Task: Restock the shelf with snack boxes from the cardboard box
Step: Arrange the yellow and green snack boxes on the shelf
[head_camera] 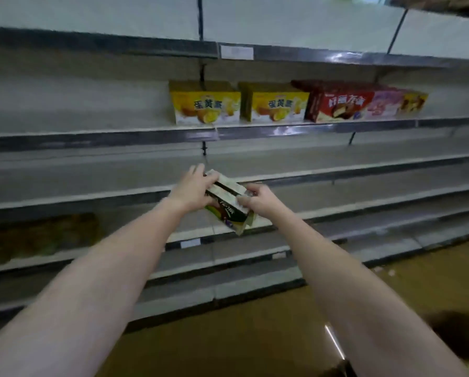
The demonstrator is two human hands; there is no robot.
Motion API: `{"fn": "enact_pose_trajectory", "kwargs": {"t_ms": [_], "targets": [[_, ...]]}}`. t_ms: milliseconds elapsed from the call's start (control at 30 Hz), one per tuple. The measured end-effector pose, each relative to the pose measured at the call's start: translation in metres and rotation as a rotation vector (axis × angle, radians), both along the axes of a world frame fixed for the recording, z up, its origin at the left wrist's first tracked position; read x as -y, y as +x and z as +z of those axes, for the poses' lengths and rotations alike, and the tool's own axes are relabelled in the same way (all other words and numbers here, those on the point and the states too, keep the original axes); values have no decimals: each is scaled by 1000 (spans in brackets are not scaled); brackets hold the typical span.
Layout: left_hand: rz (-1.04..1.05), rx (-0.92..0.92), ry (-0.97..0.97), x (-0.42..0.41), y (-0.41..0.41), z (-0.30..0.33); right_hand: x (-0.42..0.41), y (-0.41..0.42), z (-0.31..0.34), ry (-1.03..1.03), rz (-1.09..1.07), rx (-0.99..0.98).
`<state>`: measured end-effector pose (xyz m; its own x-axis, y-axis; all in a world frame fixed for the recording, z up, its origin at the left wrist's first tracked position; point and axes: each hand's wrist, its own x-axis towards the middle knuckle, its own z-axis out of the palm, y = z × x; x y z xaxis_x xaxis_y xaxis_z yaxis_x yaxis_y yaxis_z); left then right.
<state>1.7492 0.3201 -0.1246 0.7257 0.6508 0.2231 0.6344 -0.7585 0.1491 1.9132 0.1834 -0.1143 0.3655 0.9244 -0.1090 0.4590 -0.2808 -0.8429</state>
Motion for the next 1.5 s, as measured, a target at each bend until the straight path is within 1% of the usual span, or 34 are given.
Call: {"fn": "enact_pose_trajectory", "kwargs": {"t_ms": [133, 300, 433, 567, 700, 900, 967, 1033, 1100, 1167, 1200, 1333, 1500], "targets": [[153, 68, -10, -40, -77, 22, -64, -61, 21, 59, 70, 75], [304, 165, 96, -67, -152, 50, -122, -125, 43, 198, 96, 146], [419, 295, 139, -89, -189, 71, -163, -159, 61, 367, 112, 247], [471, 446, 137, -111, -202, 100, -204, -173, 89, 477, 54, 271], [505, 603, 106, -146, -205, 124, -249, -165, 114, 452, 32, 319], [686, 734, 59, -224, -204, 134, -327, -143, 124, 394, 16, 406], [737, 701, 63, -258, -207, 127, -352, -141, 123, 369, 48, 483], [768, 617, 34, -289, -206, 116, -378, -141, 115, 270, 104, 584], [815, 465, 46, -311, -203, 105, -401, -143, 107, 153, 138, 740], [837, 317, 44, -329, -200, 97, -420, -145, 103, 150, 148, 915], [835, 283, 43, -335, -198, 96, -430, -145, 103, 163, 148, 973], [782, 290, -15, -374, -192, 97, -466, -137, 104, 192, 61, 1112], [725, 318, 68, -409, -190, 83, -487, -126, 102, 201, 42, 1205]]}}
